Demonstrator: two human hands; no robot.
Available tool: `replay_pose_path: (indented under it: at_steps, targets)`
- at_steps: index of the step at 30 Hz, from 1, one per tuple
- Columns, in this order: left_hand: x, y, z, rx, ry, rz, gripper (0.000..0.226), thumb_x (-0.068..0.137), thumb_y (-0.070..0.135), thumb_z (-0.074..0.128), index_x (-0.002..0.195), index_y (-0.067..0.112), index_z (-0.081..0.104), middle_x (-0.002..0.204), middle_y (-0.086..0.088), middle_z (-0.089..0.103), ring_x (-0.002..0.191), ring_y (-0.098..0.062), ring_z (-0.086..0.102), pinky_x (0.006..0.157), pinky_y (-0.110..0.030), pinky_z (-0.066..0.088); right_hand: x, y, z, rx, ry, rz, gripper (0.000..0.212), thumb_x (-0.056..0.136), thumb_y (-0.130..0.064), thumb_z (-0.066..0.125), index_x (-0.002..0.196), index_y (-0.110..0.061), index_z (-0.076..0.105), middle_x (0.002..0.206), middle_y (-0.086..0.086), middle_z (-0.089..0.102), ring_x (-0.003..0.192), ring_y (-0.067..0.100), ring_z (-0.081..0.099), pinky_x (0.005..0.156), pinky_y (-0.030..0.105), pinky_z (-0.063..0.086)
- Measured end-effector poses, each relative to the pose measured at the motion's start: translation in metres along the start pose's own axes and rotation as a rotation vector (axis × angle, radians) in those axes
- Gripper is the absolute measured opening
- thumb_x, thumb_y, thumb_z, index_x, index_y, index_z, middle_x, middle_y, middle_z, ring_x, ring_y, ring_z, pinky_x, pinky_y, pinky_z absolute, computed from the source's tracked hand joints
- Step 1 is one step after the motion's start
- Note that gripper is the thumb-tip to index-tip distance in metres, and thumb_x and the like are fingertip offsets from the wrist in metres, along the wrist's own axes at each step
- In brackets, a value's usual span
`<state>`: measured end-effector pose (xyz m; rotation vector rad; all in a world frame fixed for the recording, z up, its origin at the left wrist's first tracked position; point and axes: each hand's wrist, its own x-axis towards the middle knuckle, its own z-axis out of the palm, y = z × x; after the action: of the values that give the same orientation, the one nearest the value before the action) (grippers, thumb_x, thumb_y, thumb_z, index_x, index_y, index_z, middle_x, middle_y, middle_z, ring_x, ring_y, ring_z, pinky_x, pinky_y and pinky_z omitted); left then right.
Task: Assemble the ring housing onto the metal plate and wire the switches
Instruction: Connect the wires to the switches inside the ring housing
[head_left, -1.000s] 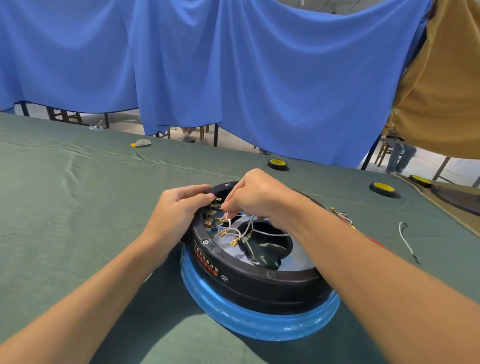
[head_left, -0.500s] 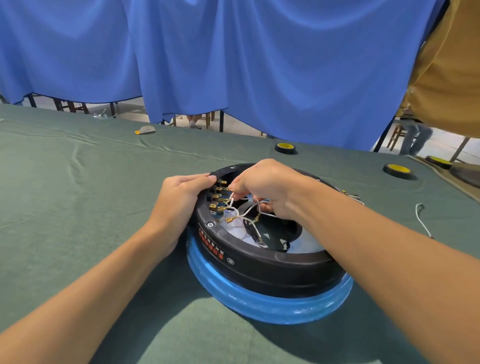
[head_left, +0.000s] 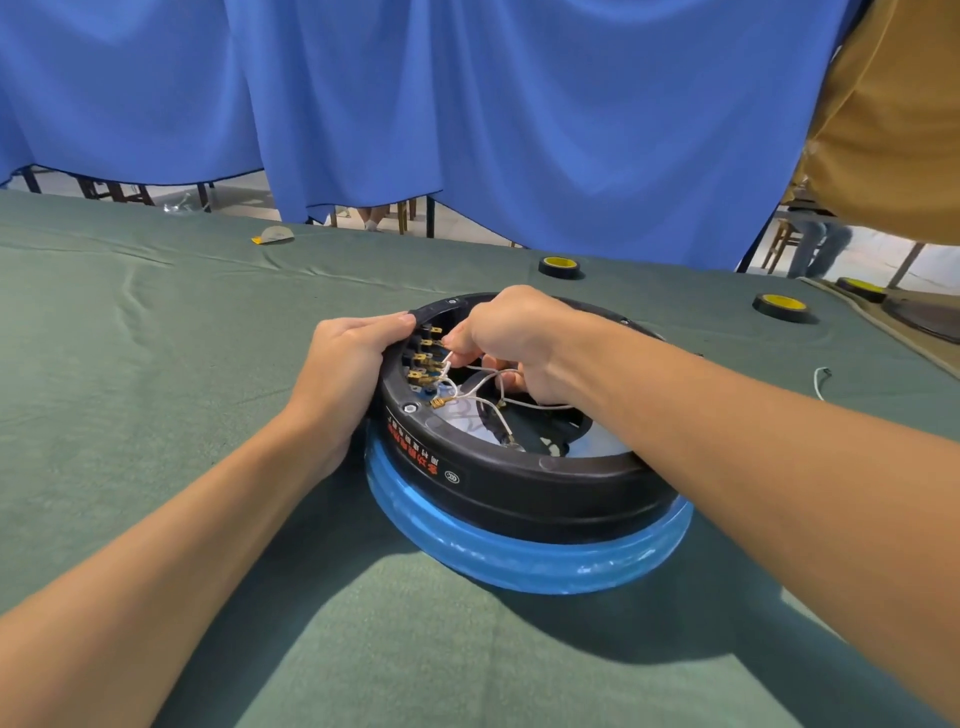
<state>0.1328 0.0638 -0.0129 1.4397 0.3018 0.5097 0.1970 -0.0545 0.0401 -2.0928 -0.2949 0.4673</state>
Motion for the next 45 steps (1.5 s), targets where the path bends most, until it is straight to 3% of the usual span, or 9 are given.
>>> replay_pose_path:
  at_steps: [4, 9, 13, 16, 18, 21, 27, 39, 45]
  targets:
    - [0.001, -0.002, 0.001, 0.009, 0.008, -0.003, 0.037, 0.092, 0.014, 0.060, 0.059, 0.011, 0.076, 0.066, -0.010, 0.070, 0.058, -0.020, 0.065, 0.064, -0.032, 0.051, 0.001, 0.000, 0.000, -0.016, -0.014, -0.004, 0.014, 0.093, -0.010, 0.061, 0.103, -0.005, 0.070, 0.080, 0.002, 0.064, 0.076, 0.012, 0.045, 0.070, 0.030, 0.040]
    - [0.001, -0.002, 0.002, 0.003, 0.028, -0.028, 0.022, 0.091, 0.016, 0.060, 0.078, 0.004, 0.073, 0.085, -0.021, 0.068, 0.078, -0.032, 0.062, 0.082, -0.047, 0.049, -0.001, -0.002, -0.002, -0.027, -0.046, -0.015, 0.012, 0.092, -0.008, 0.061, 0.099, -0.007, 0.071, 0.081, 0.003, 0.063, 0.077, 0.012, 0.049, 0.069, 0.031, 0.038]
    - [0.001, -0.002, 0.002, 0.025, 0.036, -0.021, 0.022, 0.091, 0.017, 0.060, 0.077, 0.004, 0.070, 0.081, -0.017, 0.065, 0.074, -0.029, 0.061, 0.079, -0.044, 0.047, -0.006, -0.005, -0.003, -0.075, -0.015, -0.069, 0.009, 0.092, -0.007, 0.062, 0.095, -0.007, 0.071, 0.075, 0.000, 0.060, 0.068, 0.009, 0.048, 0.056, 0.026, 0.033]
    - [0.000, -0.001, 0.002, 0.033, 0.031, -0.005, 0.019, 0.091, 0.015, 0.059, 0.077, 0.004, 0.067, 0.083, -0.017, 0.061, 0.075, -0.028, 0.058, 0.076, -0.042, 0.044, -0.006, -0.006, -0.002, -0.118, 0.005, -0.123, 0.015, 0.092, -0.007, 0.063, 0.104, -0.002, 0.070, 0.076, 0.001, 0.060, 0.063, 0.007, 0.052, 0.049, 0.023, 0.041]
    - [-0.001, 0.000, 0.002, 0.030, 0.035, 0.003, 0.018, 0.091, 0.014, 0.060, 0.077, 0.004, 0.067, 0.084, -0.018, 0.060, 0.076, -0.029, 0.057, 0.075, -0.041, 0.044, -0.004, -0.005, -0.001, -0.155, 0.030, -0.168, 0.018, 0.091, -0.009, 0.064, 0.107, -0.002, 0.069, 0.082, 0.004, 0.066, 0.070, 0.011, 0.062, 0.059, 0.021, 0.052]
    - [0.000, 0.000, 0.002, 0.030, 0.048, 0.007, 0.019, 0.090, 0.014, 0.061, 0.074, 0.005, 0.068, 0.080, -0.015, 0.061, 0.074, -0.027, 0.058, 0.074, -0.040, 0.045, -0.001, -0.001, -0.004, -0.324, 0.152, -0.317, 0.013, 0.088, -0.012, 0.067, 0.098, -0.011, 0.074, 0.097, 0.004, 0.068, 0.098, 0.020, 0.060, 0.085, 0.035, 0.053]
    - [-0.001, 0.001, 0.001, 0.055, 0.048, 0.017, 0.031, 0.090, 0.015, 0.062, 0.061, 0.011, 0.073, 0.073, -0.014, 0.065, 0.072, -0.028, 0.059, 0.074, -0.041, 0.047, -0.016, 0.003, -0.010, -0.425, -0.036, -0.469, 0.007, 0.080, -0.013, 0.077, 0.085, -0.019, 0.076, 0.081, -0.005, 0.068, 0.091, 0.015, 0.063, 0.075, 0.026, 0.051]
    - [0.000, 0.000, 0.001, 0.058, 0.073, 0.004, 0.034, 0.089, 0.016, 0.064, 0.056, 0.013, 0.072, 0.062, -0.007, 0.067, 0.056, -0.020, 0.062, 0.064, -0.033, 0.049, -0.009, 0.007, -0.005, -0.598, 0.000, -0.578, 0.006, 0.086, -0.024, 0.073, 0.089, -0.019, 0.073, 0.080, -0.005, 0.064, 0.087, 0.016, 0.061, 0.070, 0.026, 0.047]
    - [-0.002, 0.001, 0.002, 0.033, 0.076, -0.021, 0.020, 0.089, 0.016, 0.063, 0.076, 0.004, 0.072, 0.082, -0.018, 0.066, 0.075, -0.029, 0.061, 0.075, -0.041, 0.048, -0.006, 0.009, -0.004, -0.732, 0.001, -0.654, 0.012, 0.093, -0.024, 0.063, 0.083, -0.020, 0.058, 0.077, -0.007, 0.052, 0.081, 0.015, 0.053, 0.056, 0.021, 0.038]
